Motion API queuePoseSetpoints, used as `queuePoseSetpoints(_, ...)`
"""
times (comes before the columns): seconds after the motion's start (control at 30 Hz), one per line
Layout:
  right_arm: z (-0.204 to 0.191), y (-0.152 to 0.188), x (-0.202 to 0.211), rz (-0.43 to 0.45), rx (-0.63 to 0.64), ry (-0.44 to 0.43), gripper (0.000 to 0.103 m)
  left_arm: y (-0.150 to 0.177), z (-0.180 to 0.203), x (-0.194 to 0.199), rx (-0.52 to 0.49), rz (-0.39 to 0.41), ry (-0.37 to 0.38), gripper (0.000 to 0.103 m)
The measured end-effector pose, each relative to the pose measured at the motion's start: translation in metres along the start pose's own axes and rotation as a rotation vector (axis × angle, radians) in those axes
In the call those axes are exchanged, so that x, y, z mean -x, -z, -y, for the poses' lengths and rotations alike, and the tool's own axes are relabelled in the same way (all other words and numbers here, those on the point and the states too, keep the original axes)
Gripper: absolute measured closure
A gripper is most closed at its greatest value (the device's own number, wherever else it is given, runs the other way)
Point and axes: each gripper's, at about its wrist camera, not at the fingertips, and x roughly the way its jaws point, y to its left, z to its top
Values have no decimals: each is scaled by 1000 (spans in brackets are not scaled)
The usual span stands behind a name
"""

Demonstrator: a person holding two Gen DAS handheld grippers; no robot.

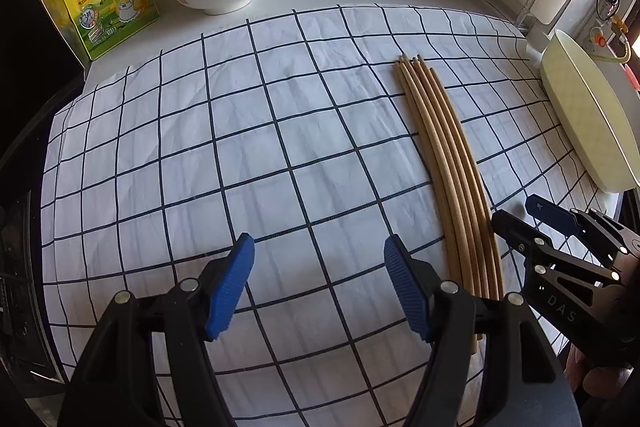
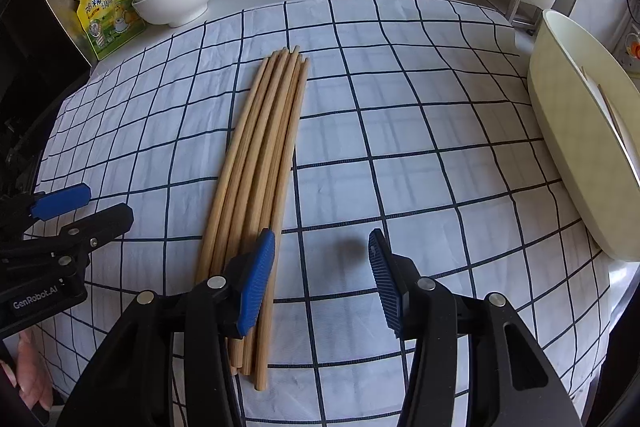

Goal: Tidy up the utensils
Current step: 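Close the right tool on another chopstick from the bundle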

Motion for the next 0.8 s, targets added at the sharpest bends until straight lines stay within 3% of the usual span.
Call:
queuePoseSetpoints(0.37, 2, -1, -2, 13, 2, 22, 56, -4, 17, -3, -28, 11, 35, 35)
queuePoseSetpoints(0.8, 46, 4, 1, 7, -81, 78, 56, -19, 52, -24, -82, -2, 66, 34)
